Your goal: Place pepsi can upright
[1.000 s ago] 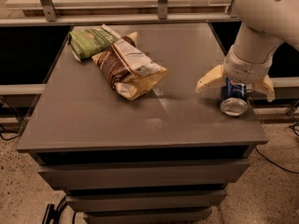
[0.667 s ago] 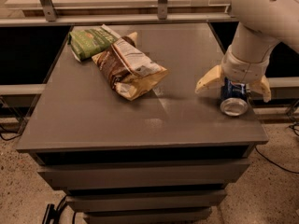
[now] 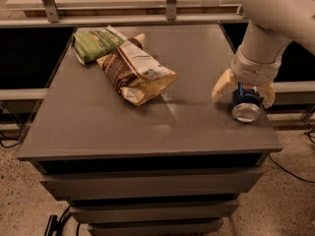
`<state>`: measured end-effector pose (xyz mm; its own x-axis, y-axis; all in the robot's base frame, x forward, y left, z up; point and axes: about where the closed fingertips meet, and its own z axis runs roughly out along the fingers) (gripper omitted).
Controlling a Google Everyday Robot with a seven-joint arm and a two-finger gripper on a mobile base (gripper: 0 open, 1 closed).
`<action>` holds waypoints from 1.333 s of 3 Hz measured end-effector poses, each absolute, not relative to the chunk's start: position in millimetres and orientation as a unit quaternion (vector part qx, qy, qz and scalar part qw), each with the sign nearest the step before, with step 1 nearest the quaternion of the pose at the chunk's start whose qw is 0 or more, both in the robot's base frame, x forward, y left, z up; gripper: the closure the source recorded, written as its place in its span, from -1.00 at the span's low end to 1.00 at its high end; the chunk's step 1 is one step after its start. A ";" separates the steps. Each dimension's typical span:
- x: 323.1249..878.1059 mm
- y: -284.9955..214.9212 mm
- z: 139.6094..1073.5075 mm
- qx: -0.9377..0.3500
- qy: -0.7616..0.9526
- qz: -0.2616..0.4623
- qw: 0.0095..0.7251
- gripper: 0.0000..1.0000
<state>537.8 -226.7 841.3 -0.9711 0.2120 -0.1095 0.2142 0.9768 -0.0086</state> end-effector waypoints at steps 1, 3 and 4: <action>537.7 -224.3 843.0 0.103 0.993 -0.009 0.053 -0.50; 539.0 -221.3 840.9 0.097 0.994 -0.011 0.045 0.25; 539.8 -221.5 839.0 0.096 0.994 -0.012 0.042 0.24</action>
Offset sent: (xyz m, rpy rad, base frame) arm -0.0011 0.0061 0.0024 0.0001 0.0283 0.0236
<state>539.8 -221.5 839.0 -0.9778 0.1907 -0.0866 0.1928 0.9811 -0.0158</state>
